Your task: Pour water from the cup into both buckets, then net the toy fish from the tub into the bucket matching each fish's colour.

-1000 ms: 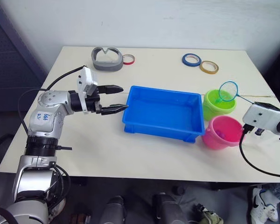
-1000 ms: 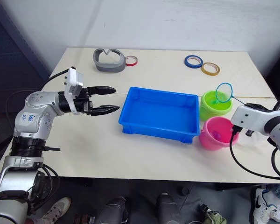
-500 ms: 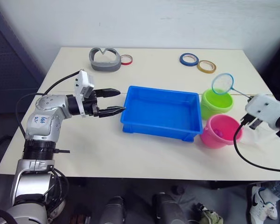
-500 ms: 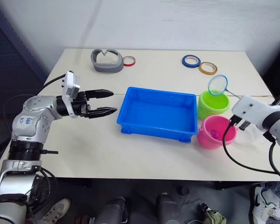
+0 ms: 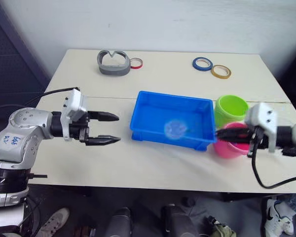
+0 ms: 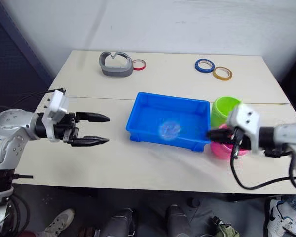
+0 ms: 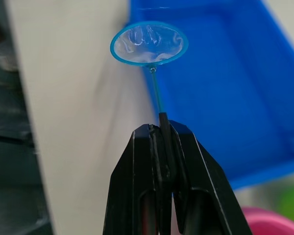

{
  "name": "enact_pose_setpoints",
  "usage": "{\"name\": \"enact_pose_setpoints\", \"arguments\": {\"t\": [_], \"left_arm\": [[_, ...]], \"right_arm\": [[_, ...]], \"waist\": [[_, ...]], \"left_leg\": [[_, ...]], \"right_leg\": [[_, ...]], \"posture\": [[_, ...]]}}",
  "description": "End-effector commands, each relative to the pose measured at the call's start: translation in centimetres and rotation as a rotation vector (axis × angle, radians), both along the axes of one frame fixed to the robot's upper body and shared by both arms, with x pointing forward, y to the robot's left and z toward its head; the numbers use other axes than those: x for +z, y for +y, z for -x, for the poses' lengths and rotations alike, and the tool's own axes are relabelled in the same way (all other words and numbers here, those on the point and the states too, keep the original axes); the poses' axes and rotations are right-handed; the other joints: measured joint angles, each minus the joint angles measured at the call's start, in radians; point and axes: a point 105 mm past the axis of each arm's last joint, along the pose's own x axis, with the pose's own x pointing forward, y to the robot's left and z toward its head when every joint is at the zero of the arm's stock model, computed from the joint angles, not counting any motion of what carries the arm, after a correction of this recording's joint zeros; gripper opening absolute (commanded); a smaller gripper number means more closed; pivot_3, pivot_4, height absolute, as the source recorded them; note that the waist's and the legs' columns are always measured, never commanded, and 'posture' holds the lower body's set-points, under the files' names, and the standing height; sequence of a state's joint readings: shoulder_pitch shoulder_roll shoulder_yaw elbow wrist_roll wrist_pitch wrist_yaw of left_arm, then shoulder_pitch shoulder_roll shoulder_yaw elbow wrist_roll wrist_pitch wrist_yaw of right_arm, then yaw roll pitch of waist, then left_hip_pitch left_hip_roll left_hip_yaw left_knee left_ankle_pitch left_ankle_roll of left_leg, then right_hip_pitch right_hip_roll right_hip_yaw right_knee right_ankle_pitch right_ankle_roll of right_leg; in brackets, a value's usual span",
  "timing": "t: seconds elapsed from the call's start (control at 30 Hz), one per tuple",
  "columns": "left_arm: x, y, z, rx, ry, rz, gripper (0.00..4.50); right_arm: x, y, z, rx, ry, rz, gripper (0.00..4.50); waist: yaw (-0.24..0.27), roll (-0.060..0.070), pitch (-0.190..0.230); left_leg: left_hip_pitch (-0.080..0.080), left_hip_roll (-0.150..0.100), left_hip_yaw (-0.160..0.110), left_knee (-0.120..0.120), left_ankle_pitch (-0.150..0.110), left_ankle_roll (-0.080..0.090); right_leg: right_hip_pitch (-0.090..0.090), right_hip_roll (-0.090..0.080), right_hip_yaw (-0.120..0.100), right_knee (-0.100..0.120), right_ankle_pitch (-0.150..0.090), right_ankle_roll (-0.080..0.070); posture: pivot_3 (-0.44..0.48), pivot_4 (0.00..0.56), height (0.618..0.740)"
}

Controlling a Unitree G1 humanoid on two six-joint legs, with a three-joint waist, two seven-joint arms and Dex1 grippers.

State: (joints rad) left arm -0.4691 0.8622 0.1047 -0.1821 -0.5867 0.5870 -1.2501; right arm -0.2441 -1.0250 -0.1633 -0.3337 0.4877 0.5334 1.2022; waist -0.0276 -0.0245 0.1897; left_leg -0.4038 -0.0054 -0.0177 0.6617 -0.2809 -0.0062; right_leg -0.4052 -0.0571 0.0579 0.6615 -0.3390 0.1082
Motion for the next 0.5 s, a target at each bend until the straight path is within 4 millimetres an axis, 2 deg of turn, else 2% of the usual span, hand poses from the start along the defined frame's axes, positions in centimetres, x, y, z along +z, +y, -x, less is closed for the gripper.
{"name": "enact_pose_setpoints", "arguments": {"t": [0.03,0.13,0.23,0.5], "left_arm": [[1.1,0.0,1.0,-0.017,-0.043,-0.005,3.84],[0.2,-0.1,1.1,-0.006,-0.024,-0.040,3.84],[-1.6,-0.6,1.2,0.004,-0.014,-0.076,3.84],[-4.6,-1.6,0.0,0.014,-0.057,-0.133,3.84]], "right_arm": [[-0.2,1.9,0.7,0.119,-0.024,-0.002,0.00],[-1.7,3.4,0.3,0.155,-0.027,-0.016,0.00],[-4.0,5.7,-0.7,0.164,-0.036,-0.049,0.00],[-8.0,7.7,-2.5,0.138,-0.040,-0.064,0.00]], "waist": [[0.000,0.000,0.000],[-0.001,0.000,0.000],[-0.002,0.000,0.000],[0.005,0.000,0.000]], "left_leg": [[0.000,0.000,0.000,0.000,0.000,0.000],[0.001,0.000,0.000,0.000,0.000,0.000],[0.001,0.000,0.000,0.000,0.000,0.000],[0.000,-0.001,0.000,0.001,0.000,0.000]], "right_leg": [[0.000,0.000,0.000,0.000,0.000,0.000],[0.000,0.000,0.000,0.000,0.000,0.000],[0.000,0.000,0.000,0.001,0.000,0.000],[0.000,-0.001,0.000,0.000,0.000,0.000]], "posture": [[0.000,0.150,0.740],[0.000,0.150,0.740],[0.000,0.150,0.740],[0.000,0.150,0.740]]}}
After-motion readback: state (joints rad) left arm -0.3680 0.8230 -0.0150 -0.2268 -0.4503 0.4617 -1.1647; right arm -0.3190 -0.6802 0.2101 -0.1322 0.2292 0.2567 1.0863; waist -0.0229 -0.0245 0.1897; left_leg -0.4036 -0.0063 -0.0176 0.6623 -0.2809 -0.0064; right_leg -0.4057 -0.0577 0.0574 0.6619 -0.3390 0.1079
